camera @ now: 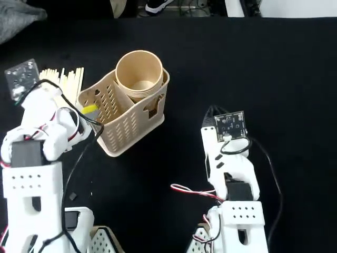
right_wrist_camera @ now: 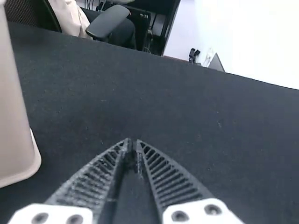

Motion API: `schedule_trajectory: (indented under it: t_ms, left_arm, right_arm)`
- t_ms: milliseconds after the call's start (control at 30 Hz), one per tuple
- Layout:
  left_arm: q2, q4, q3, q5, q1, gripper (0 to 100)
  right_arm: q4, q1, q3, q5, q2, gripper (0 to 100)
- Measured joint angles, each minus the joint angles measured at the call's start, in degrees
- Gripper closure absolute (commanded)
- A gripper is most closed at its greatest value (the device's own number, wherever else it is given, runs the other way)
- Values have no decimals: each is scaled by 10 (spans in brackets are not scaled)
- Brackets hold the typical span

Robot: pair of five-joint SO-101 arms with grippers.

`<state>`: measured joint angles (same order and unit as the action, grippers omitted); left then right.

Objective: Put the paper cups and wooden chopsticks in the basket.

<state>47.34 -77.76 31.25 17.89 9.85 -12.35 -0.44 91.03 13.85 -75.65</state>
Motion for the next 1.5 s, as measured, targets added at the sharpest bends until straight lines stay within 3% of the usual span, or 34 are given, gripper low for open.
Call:
schedule_trajectory:
  t_ms: [367, 600, 800, 900, 1067, 1200, 1500]
  left_arm:
    - [-152, -8, -69, -44, -6, 974]
    - [-228, -8, -161, -149, -38, 963]
    - [-261, -5, -192, -168, -116, 962]
    - [-287, -4, -202, -170, -130, 899]
    - [-329, -4, -226, -158, -107, 680]
    - [-332, -17, -253, -135, -71, 668]
    - [-269, -127, -398, -131, -39, 667]
  right_arm:
    - [0, 0, 0, 0, 2, 987]
    - [0, 0, 0, 0, 2, 987]
    - [0, 0, 0, 0, 2, 987]
    - [0, 0, 0, 0, 2, 987]
    - [0, 0, 0, 0, 2, 987]
    - [0, 0, 0, 0, 2, 987]
    - [0, 0, 0, 0, 2, 987]
